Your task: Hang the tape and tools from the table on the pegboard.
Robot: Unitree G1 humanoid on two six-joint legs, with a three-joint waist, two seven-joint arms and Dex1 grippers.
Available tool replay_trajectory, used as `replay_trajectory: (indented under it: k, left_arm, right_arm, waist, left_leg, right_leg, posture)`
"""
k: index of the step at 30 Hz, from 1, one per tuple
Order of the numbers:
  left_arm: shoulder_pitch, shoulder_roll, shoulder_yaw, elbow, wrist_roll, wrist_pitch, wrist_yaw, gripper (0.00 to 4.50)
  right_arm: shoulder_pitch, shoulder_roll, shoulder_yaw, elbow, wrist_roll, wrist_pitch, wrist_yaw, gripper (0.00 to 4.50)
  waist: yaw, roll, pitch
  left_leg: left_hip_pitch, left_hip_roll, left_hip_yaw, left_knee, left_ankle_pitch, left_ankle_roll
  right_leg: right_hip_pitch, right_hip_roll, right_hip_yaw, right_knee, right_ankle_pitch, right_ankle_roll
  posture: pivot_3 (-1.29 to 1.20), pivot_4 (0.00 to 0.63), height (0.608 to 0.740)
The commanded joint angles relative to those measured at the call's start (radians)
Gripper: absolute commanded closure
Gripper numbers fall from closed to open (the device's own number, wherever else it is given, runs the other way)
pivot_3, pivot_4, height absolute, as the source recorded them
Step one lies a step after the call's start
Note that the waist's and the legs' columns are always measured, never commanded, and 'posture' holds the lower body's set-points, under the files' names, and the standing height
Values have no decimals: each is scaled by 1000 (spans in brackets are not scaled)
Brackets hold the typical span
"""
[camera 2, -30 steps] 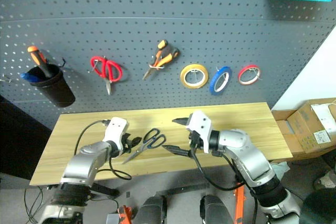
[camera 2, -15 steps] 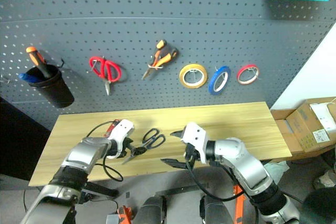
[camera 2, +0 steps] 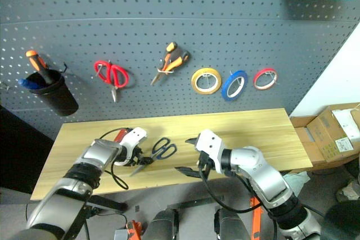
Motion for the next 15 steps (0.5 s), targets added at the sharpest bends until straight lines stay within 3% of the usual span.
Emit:
replay_trajectory:
  k: [1, 6, 15]
  left_arm:
    - [6, -5, -12, 2, 12, 2, -33, 2666]
    - [16, -3, -6, -17, 16, 12, -44, 4204]
    - [80, -9, 81, -172, -25, 19, 42, 4293]
  right_arm:
    - [2, 4, -10, -42, 3, 1, -7, 0]
    - [-1, 7, -11, -33, 2, -8, -9, 0]
    - [-1, 12, -25, -28, 21, -40, 15, 0]
  waist:
    - [-1, 0, 0]
    - [-4, 0, 0]
    - [-8, 0, 0]
  left_leg:
    - [0, 0, 0, 0, 0, 0]
    - [0, 0, 0, 0, 0, 0]
    - [0, 0, 0, 0, 0, 0]
  right_leg:
    - [0, 0, 0, 0, 0, 0]
    - [0, 0, 0, 0, 0, 0]
    - [0, 0, 0, 0, 0, 0]
  posture:
    - [40, 196, 740]
    - [49, 191, 740]
    - [71, 159, 740]
